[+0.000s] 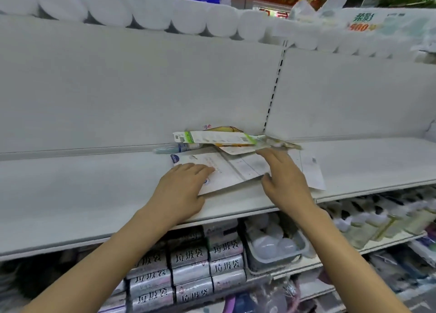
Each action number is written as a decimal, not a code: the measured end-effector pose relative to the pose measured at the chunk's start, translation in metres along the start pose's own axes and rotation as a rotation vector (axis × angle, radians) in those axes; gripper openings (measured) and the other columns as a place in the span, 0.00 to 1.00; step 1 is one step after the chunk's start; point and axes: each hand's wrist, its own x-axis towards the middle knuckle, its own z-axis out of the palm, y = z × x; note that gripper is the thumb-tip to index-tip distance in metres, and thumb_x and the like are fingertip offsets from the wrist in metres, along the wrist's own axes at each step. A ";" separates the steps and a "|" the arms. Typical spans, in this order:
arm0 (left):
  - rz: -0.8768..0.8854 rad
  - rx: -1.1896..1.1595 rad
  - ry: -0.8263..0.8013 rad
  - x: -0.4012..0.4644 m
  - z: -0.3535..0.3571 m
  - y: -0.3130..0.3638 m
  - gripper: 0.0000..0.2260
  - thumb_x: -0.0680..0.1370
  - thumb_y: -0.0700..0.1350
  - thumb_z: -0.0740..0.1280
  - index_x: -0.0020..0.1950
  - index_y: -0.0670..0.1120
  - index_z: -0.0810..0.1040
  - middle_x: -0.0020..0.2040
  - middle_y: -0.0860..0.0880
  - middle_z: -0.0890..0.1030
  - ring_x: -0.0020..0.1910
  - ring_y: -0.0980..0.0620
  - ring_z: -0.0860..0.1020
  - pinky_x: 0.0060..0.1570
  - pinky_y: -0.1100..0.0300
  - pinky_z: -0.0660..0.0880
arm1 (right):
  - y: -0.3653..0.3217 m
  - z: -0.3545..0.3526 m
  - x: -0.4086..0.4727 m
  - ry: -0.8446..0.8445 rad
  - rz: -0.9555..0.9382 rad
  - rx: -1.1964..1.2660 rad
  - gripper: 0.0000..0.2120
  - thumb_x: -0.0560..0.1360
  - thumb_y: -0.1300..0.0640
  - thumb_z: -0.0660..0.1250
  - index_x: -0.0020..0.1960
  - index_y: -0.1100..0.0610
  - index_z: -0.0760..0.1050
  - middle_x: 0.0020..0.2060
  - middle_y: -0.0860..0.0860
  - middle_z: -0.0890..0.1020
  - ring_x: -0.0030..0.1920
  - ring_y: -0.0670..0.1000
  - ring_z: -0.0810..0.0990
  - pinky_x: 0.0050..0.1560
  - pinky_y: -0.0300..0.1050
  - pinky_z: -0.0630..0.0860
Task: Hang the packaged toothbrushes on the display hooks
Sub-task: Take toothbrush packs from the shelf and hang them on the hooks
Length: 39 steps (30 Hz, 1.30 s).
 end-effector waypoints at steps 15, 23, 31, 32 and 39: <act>-0.329 -0.084 0.216 0.003 0.020 -0.003 0.23 0.76 0.50 0.68 0.71 0.52 0.72 0.72 0.53 0.71 0.62 0.48 0.77 0.53 0.55 0.76 | 0.004 0.044 0.106 -0.172 -0.127 0.075 0.23 0.79 0.57 0.61 0.74 0.54 0.68 0.72 0.52 0.73 0.69 0.55 0.71 0.60 0.48 0.71; -0.392 -0.879 0.547 0.005 0.004 0.015 0.34 0.69 0.32 0.74 0.68 0.59 0.74 0.61 0.58 0.76 0.56 0.57 0.78 0.54 0.66 0.75 | -0.011 0.067 0.120 -0.145 -0.165 -0.053 0.24 0.79 0.44 0.63 0.71 0.53 0.72 0.65 0.54 0.76 0.65 0.60 0.71 0.65 0.52 0.69; -0.489 -1.499 0.685 0.016 0.000 0.032 0.46 0.69 0.22 0.70 0.76 0.60 0.63 0.71 0.52 0.72 0.52 0.55 0.84 0.45 0.63 0.80 | -0.013 0.056 0.110 -0.014 -0.208 0.119 0.15 0.80 0.44 0.65 0.61 0.50 0.81 0.55 0.48 0.78 0.57 0.54 0.74 0.49 0.47 0.70; -0.489 -1.491 0.685 0.017 0.001 0.031 0.44 0.70 0.24 0.71 0.76 0.60 0.63 0.71 0.52 0.73 0.54 0.57 0.83 0.47 0.63 0.79 | -0.015 0.054 0.105 -0.016 -0.223 0.145 0.15 0.79 0.44 0.66 0.61 0.50 0.81 0.57 0.48 0.79 0.58 0.54 0.75 0.50 0.47 0.71; -0.437 -1.401 0.721 0.022 -0.006 0.026 0.34 0.73 0.31 0.74 0.70 0.59 0.69 0.64 0.50 0.79 0.53 0.52 0.82 0.49 0.64 0.78 | -0.012 0.022 0.067 -0.140 -0.364 0.239 0.37 0.72 0.27 0.62 0.73 0.47 0.68 0.70 0.43 0.74 0.67 0.47 0.72 0.65 0.48 0.70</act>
